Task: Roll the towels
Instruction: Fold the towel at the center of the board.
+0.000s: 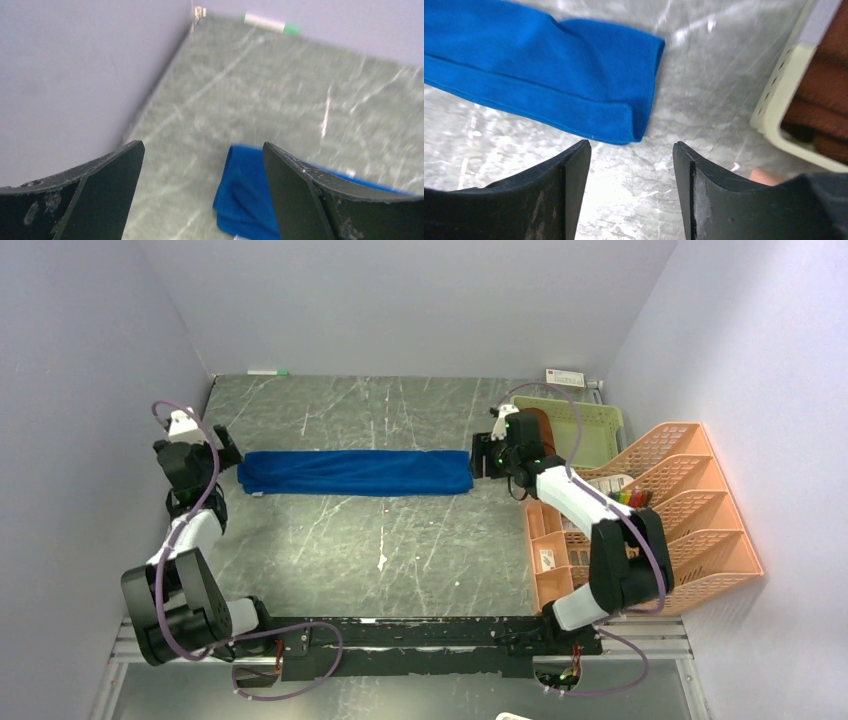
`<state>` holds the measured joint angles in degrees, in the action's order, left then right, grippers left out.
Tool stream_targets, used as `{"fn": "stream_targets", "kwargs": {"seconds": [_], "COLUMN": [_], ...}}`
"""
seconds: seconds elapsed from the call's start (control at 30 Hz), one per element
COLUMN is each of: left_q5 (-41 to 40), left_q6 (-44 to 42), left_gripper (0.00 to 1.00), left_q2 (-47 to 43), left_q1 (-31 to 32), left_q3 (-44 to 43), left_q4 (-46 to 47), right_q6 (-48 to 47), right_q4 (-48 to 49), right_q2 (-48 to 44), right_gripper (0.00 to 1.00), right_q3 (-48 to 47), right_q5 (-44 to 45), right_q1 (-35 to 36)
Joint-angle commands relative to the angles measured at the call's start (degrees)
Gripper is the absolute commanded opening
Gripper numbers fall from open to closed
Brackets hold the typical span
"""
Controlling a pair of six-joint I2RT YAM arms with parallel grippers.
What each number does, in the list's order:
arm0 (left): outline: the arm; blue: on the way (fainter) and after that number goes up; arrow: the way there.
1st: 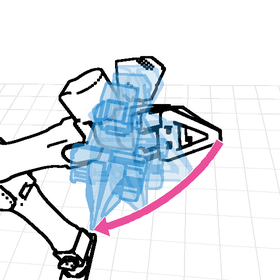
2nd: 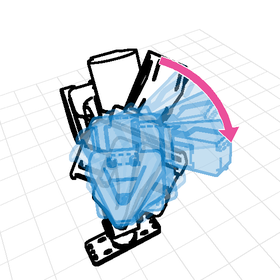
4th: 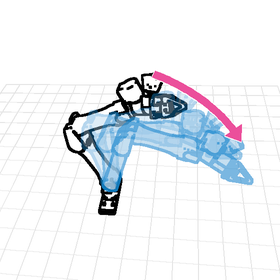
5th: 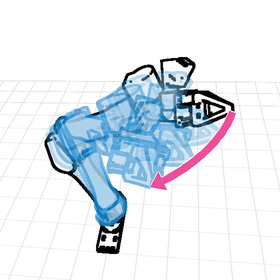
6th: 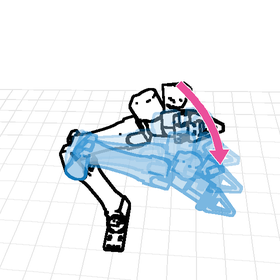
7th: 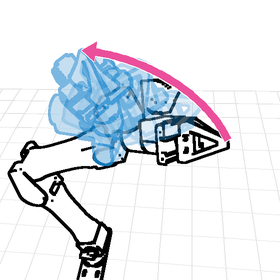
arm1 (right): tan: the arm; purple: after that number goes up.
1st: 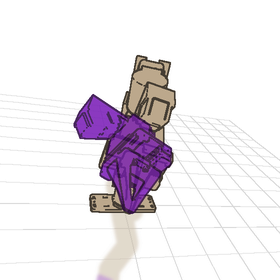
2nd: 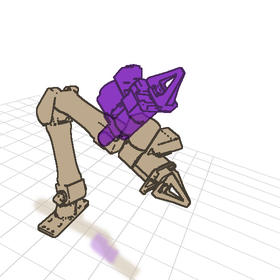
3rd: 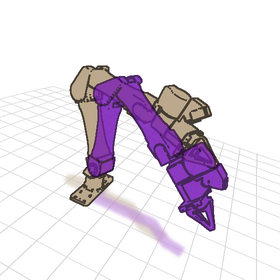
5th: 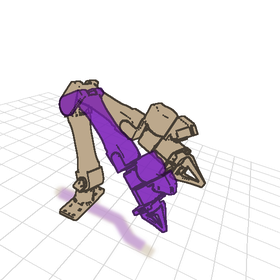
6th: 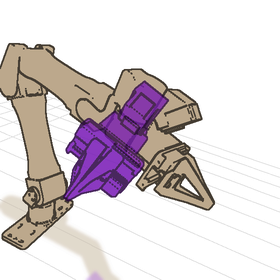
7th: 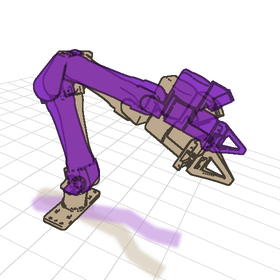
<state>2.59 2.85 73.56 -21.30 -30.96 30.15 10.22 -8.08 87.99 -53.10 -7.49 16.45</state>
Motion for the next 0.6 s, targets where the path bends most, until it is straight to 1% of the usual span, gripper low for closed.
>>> {"fn": "stream_targets", "kwargs": {"seconds": [0.0, 0.03, 0.07, 0.1, 0.17, 0.2, 0.23, 0.27, 0.3, 0.33, 0.4, 0.43, 0.5, 0.57], "left_q5": [-0.2, -0.5, -0.9, -0.7, 2.8, 6.2, 8.3, 9.6, 11.3, 12.8, 15.4, 18.0, 25.1, 28.9], "left_q6": [2.7, 4.4, 6.7, 8.1, 9.3, 8.7, 7.7, 7.6, 7.5, 7.7, 8.8, 9.4, 10.4, 10.9], "left_gripper": [1.00, 1.00, 0.99, 0.99, 1.00, 0.93, 0.85, 0.79, 0.77, 0.79, 0.81, 0.83, 0.95, 0.99], "left_q2": [-5.1, -4.5, -2.7, -0.1, 8.2, 13.0, 18.2, 22.3, 25.4, 26.7, 26.9, 26.7, 26.2, 25.4], "left_q1": [-0.5, -0.5, -0.5, -0.5, -0.5, -0.5, -0.6, -0.5, -0.6, -0.8, -1.8, -2.7, -4.6, -5.9], "left_q3": [-6.6, -8.5, -11.4, -15.9, -26.2, -32.0, -37.8, -42.5, -44.6, -44.2, -40.6, -38.6, -34.8, -32.3], "left_q4": [-1.1, -2.7, -6.6, -12.0, -25.6, -36.0, -44.5, -50.1, -52.7, -52.7, -50.2, -49.1, -47.2, -47.8], "right_q6": [-0.9, -1.1, -1.3, -1.5, -1.6, -1.5, -1.3, -1.1, -0.7, -0.3, 0.4, 0.7, 1.1, 1.8], "right_q4": [4.9, 5.5, 5.6, 5.4, 4.6, 4.5, 4.6, 4.9, 5.3, 5.8, 7.4, 8.1, 9.2, 10.1], "right_q2": [-6.6, -6.7, -6.2, -5.2, -2.5, -1.0, 0.2, 1.3, 2.3, 3.0, 4.4, 5.1, 6.2, 6.8], "right_gripper": [0.63, 0.64, 0.65, 0.65, 0.65, 0.66, 0.66, 0.66, 0.67, 0.68, 0.69, 0.69, 0.70, 0.70], "right_q3": [-0.4, -0.8, -1.4, -2.2, -3.8, -3.9, -3.9, -3.9, -3.8, -3.3, -2.0, -1.4, -0.3, 0.6], "right_q5": [0.3, 0.1, -0.6, -1.3, -3.0, -3.6, -4.0, -4.4, -4.7, -5.0, -6.5, -7.0, -7.8, -7.9], "right_q1": [-0.2, -0.3, -0.3, -0.3, -0.3, -0.2, -0.2, -0.3, -0.3, -0.3, -0.4, -0.4, -0.5, -0.5]}}
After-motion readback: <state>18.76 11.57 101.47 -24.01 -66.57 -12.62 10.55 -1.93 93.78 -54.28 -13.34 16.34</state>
